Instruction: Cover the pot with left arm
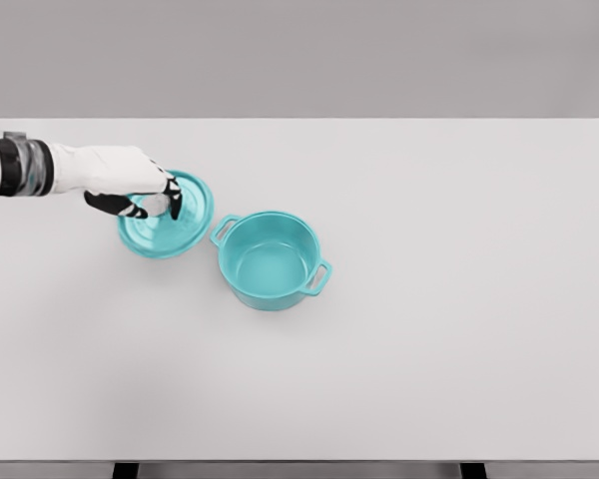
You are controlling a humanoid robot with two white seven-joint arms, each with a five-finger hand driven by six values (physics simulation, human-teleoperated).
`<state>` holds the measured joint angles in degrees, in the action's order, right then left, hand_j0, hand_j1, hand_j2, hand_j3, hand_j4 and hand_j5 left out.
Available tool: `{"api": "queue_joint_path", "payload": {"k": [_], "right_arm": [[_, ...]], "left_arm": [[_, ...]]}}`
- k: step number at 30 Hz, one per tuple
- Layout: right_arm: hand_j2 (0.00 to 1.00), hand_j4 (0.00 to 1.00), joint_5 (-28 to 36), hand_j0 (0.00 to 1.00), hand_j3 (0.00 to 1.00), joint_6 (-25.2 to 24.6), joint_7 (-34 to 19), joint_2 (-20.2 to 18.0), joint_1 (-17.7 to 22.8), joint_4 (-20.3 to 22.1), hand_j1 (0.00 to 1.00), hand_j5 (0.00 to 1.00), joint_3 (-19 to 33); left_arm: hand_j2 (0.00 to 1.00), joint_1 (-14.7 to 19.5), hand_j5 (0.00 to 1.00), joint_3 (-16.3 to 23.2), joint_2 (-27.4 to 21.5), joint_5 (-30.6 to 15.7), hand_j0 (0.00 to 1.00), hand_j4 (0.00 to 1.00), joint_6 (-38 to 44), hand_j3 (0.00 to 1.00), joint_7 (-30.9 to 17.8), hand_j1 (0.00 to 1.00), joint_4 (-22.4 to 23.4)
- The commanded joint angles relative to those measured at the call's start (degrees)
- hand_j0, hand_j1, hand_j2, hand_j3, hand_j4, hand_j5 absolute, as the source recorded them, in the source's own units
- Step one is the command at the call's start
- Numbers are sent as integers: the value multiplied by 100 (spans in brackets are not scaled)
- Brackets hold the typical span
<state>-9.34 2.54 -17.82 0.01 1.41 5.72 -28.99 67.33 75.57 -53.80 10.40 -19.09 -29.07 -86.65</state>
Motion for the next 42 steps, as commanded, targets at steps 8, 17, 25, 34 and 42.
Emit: {"api": "queue_joint_path", "payload": {"k": [8, 17, 25, 34, 42], "right_arm": [[100, 100, 2, 100, 100, 1, -2, -1, 9, 0, 100, 100, -1], [100, 100, 2, 100, 100, 1, -2, -1, 9, 0, 100, 100, -1], [100, 100, 2, 100, 100, 1, -2, -1, 0, 0, 100, 100, -1], [100, 100, 2, 100, 100, 1, -2, -1, 0, 0, 100, 100, -1], [100, 100, 2, 100, 100, 1, -2, -1, 0, 0, 100, 100, -1]], "left_arm": [[54, 105, 54, -7, 168, -20, 54, 54, -130, 54, -20, 54, -273], [54, 228, 54, -16, 335, -108, 54, 54, -156, 54, -169, 54, -475], [54, 220, 54, -16, 537, -99, 54, 54, -130, 54, -248, 54, -466], [54, 202, 54, -16, 800, -99, 54, 54, -130, 54, -389, 54, -466], [55, 193, 55, -16, 915, -99, 55, 55, -130, 55, -398, 55, -475]]}}
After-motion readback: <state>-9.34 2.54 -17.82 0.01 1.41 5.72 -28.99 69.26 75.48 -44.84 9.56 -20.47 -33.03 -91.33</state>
